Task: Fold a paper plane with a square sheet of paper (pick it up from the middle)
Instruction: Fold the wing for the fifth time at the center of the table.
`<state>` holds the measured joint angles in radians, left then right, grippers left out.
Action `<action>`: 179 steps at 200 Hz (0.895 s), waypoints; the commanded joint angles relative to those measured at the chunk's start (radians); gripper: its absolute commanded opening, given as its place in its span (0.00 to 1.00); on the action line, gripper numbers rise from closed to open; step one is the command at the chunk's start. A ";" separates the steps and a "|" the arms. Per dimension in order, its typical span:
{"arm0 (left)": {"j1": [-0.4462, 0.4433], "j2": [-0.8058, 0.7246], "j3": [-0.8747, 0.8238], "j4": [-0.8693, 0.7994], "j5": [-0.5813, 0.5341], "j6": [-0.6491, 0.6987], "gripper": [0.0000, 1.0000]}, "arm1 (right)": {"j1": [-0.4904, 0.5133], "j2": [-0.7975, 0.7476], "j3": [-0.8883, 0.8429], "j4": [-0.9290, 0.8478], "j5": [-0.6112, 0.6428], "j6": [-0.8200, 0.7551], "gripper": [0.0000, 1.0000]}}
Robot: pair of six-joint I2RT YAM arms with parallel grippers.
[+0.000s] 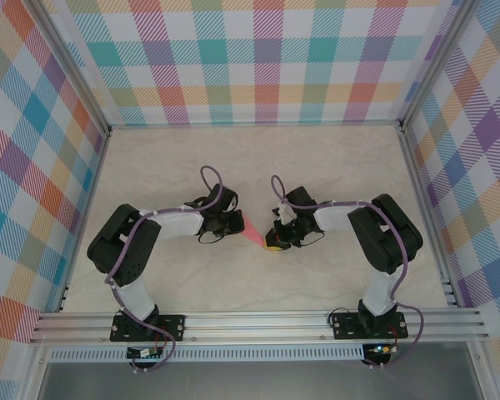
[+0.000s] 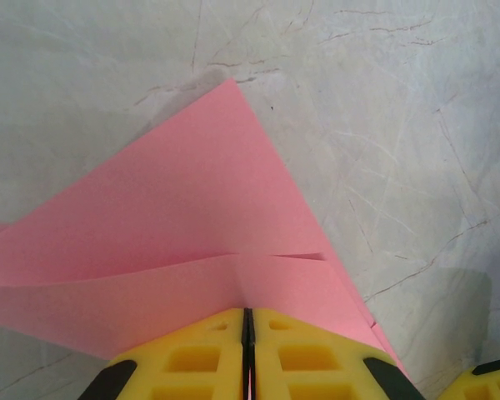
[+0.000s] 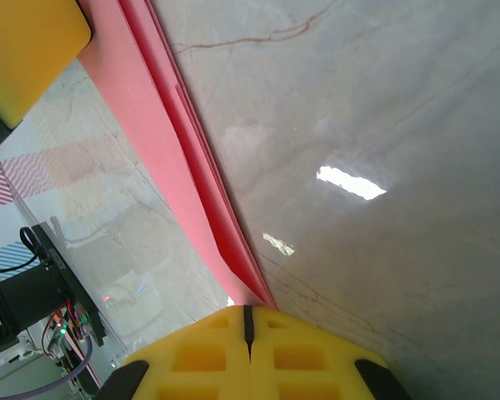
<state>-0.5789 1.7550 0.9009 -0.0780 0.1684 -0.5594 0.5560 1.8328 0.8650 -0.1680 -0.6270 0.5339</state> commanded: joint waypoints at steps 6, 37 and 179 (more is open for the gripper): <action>0.057 0.027 -0.021 -0.013 -0.048 0.020 0.10 | -0.004 0.065 -0.058 -0.137 0.143 -0.019 0.01; 0.101 0.029 -0.041 0.005 -0.025 0.011 0.10 | -0.004 0.063 -0.060 -0.139 0.145 -0.020 0.01; 0.301 -0.003 -0.145 0.097 0.023 -0.056 0.10 | -0.007 0.057 -0.063 -0.147 0.150 -0.023 0.00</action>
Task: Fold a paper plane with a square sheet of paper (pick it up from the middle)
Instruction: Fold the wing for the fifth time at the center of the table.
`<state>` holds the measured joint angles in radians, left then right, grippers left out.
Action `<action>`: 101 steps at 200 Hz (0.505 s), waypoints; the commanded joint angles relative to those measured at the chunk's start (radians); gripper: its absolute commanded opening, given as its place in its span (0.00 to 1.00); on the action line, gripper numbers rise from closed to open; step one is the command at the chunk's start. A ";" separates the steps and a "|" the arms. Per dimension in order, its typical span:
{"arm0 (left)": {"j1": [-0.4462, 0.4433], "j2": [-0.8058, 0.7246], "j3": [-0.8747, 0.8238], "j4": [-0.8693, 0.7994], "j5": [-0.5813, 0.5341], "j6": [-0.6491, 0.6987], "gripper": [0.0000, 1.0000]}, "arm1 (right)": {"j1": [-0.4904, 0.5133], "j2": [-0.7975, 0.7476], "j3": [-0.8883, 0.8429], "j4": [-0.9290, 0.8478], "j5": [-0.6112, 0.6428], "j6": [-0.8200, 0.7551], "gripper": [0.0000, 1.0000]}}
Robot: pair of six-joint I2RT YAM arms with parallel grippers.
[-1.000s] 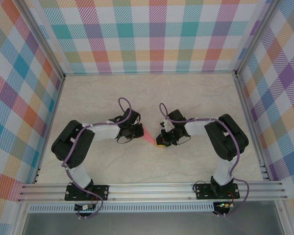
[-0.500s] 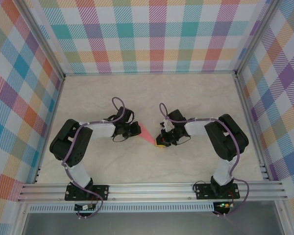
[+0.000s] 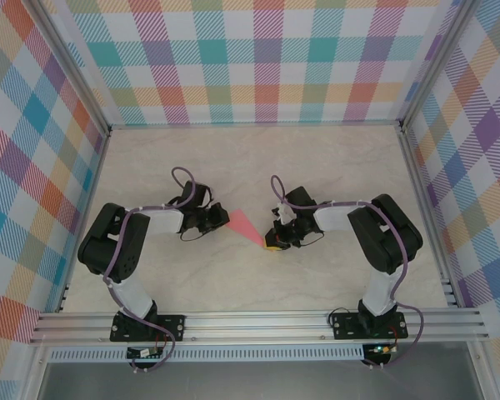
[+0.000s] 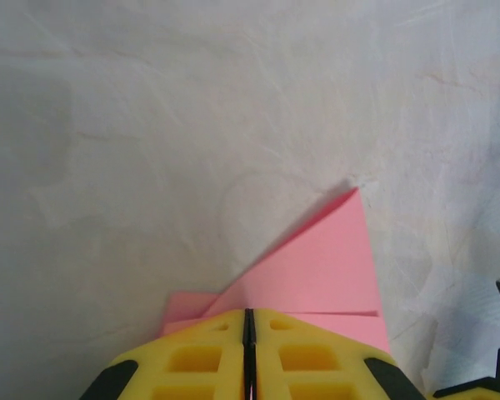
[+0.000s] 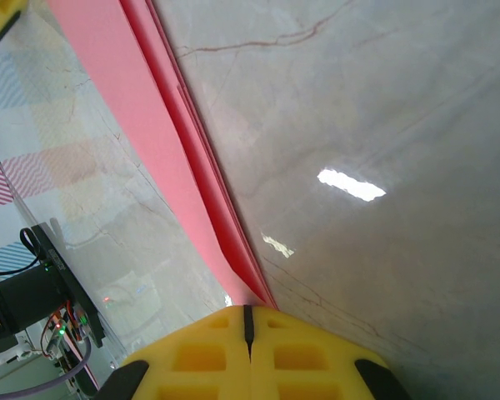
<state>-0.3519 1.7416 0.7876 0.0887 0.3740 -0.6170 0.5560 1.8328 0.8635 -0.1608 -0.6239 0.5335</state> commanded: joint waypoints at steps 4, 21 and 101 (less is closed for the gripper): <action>0.077 0.010 -0.029 -0.072 -0.182 0.001 0.10 | -0.007 0.057 -0.061 -0.154 0.147 -0.023 0.00; 0.094 0.011 -0.024 -0.075 -0.182 0.003 0.10 | -0.007 0.057 -0.062 -0.156 0.147 -0.024 0.00; 0.109 -0.061 0.036 -0.167 -0.208 0.039 0.11 | -0.007 0.048 -0.062 -0.155 0.148 -0.024 0.00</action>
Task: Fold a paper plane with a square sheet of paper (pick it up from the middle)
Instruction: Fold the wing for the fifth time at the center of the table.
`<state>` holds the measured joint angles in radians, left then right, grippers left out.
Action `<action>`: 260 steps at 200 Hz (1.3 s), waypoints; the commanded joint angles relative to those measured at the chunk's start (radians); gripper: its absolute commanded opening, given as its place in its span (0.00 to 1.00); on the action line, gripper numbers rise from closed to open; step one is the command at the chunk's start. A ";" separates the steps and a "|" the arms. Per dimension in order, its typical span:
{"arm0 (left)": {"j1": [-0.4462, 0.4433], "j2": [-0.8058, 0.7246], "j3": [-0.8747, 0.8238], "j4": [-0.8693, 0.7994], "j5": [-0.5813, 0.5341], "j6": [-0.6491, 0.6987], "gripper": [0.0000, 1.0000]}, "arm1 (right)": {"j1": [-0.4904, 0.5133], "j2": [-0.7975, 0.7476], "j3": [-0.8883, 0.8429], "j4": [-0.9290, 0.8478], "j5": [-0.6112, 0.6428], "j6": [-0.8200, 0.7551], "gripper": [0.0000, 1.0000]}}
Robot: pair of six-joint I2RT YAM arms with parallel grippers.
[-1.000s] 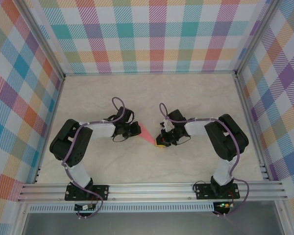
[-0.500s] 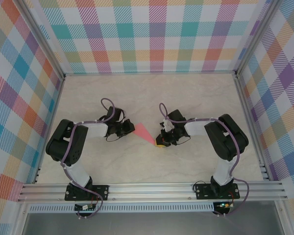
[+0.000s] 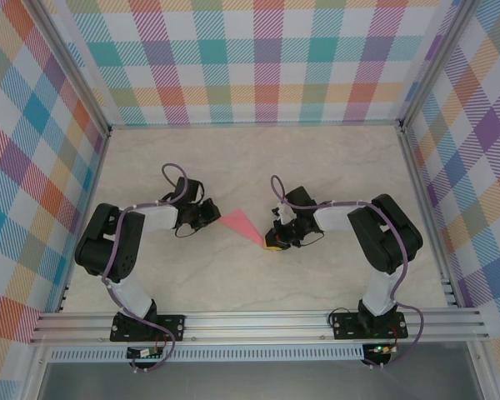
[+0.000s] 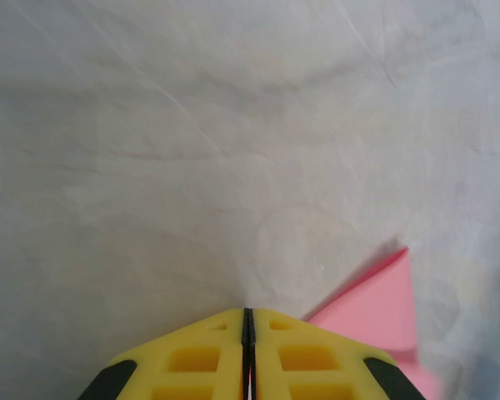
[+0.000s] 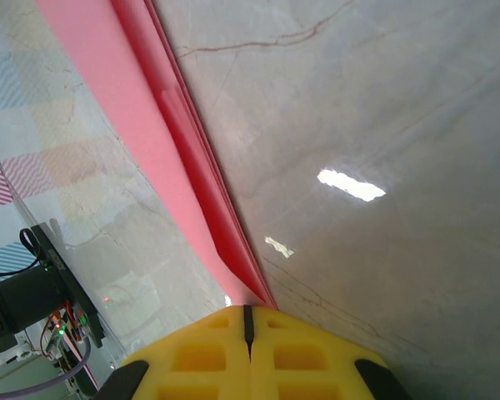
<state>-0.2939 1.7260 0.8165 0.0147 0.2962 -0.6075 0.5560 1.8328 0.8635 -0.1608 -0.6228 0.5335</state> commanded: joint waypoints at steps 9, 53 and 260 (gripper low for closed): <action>0.049 -0.066 -0.004 -0.073 -0.099 0.017 0.11 | -0.007 0.047 -0.064 -0.153 0.147 -0.023 0.00; -0.027 -0.218 -0.107 0.024 -0.035 -0.061 0.13 | -0.007 0.040 -0.070 -0.142 0.146 -0.016 0.01; -0.268 -0.015 -0.030 0.003 -0.184 -0.111 0.10 | -0.007 0.013 -0.075 -0.144 0.161 -0.014 0.01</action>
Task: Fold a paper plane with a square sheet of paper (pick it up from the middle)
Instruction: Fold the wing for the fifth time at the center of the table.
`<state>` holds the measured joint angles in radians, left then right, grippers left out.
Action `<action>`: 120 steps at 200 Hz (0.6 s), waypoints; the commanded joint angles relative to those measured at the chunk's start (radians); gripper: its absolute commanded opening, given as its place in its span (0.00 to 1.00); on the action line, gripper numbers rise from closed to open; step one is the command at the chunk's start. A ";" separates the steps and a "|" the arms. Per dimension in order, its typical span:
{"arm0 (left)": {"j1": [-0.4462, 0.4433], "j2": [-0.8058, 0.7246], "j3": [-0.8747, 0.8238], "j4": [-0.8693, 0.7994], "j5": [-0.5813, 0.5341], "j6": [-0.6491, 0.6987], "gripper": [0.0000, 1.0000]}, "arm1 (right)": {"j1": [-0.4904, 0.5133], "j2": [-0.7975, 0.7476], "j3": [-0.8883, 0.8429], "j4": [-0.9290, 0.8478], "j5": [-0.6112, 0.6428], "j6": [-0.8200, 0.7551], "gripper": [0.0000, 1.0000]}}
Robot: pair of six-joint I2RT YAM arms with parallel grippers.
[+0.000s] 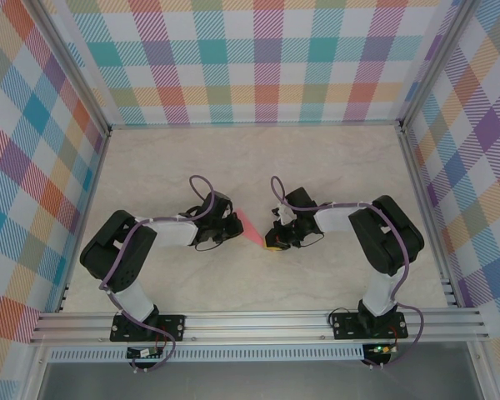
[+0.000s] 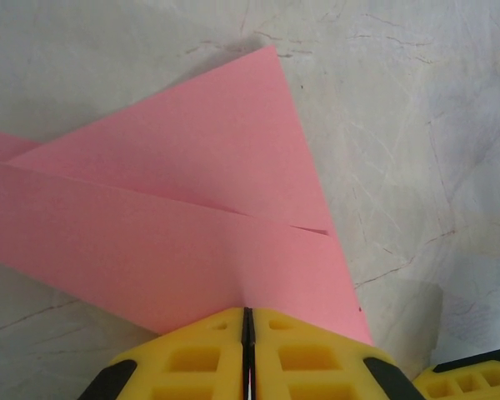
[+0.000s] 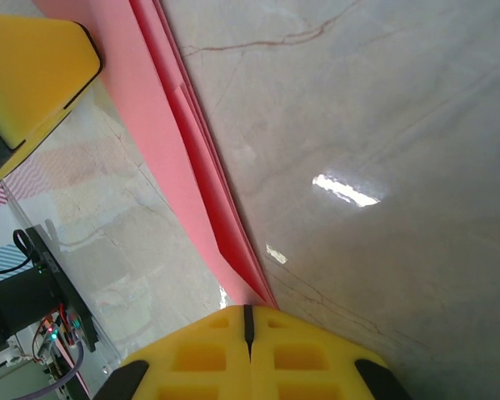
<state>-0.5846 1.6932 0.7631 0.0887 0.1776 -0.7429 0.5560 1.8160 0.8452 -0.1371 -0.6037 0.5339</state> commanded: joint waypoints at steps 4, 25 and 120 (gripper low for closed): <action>0.023 0.024 0.027 -0.072 -0.060 0.024 0.10 | -0.005 0.027 -0.051 -0.165 0.133 -0.012 0.02; 0.023 0.050 0.030 -0.073 -0.037 0.026 0.10 | 0.017 -0.019 -0.013 -0.163 0.124 -0.011 0.02; 0.021 0.097 0.060 -0.114 -0.009 0.049 0.09 | 0.088 0.070 0.280 -0.230 0.050 -0.097 0.04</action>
<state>-0.5735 1.7401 0.8246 0.0547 0.1989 -0.7136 0.6308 1.8099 1.0805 -0.3088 -0.5270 0.4847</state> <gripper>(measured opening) 0.095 0.043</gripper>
